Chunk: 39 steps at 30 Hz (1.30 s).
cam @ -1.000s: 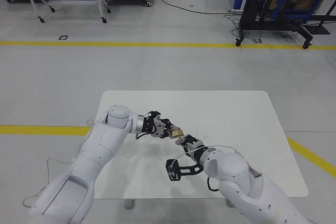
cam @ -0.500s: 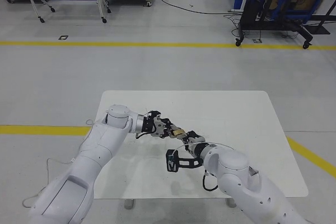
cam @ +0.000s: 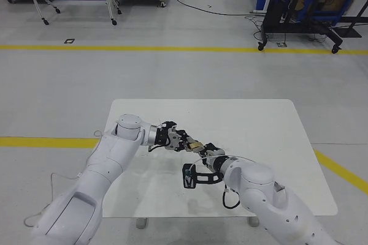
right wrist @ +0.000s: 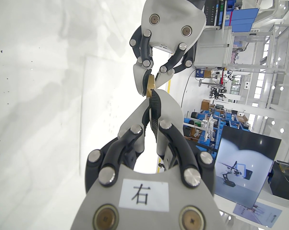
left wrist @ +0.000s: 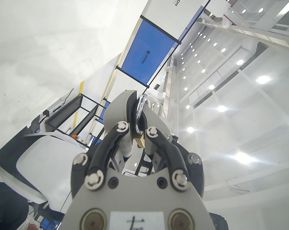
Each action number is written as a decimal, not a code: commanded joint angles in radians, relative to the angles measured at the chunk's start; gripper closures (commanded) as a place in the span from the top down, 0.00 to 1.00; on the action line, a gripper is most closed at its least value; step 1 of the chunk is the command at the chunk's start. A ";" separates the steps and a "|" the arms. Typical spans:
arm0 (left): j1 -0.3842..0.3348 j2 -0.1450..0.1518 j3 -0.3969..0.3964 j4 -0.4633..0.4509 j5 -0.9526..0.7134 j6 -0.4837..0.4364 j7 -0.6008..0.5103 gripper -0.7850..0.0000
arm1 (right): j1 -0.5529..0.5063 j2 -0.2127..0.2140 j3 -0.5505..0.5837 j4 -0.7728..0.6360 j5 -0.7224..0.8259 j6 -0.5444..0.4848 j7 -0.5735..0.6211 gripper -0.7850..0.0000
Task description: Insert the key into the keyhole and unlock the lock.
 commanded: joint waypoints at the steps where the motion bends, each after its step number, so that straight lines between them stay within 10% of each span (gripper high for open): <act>1: 0.000 0.000 0.000 0.001 0.000 -0.001 0.001 0.00 | -0.002 0.000 0.004 -0.003 0.001 -0.002 -0.003 0.10; 19: -0.003 0.001 0.001 0.008 -0.009 -0.001 0.008 0.00 | -0.047 0.004 0.060 -0.057 -0.014 -0.001 -0.024 0.23; 25: -0.004 0.002 0.000 0.009 -0.010 -0.002 0.008 0.00 | -0.055 0.006 0.074 -0.052 -0.014 -0.009 -0.044 0.00; 39: -0.003 0.007 -0.011 0.005 -0.012 -0.014 0.032 0.00 | -0.054 0.003 0.083 -0.038 -0.023 -0.016 -0.046 0.00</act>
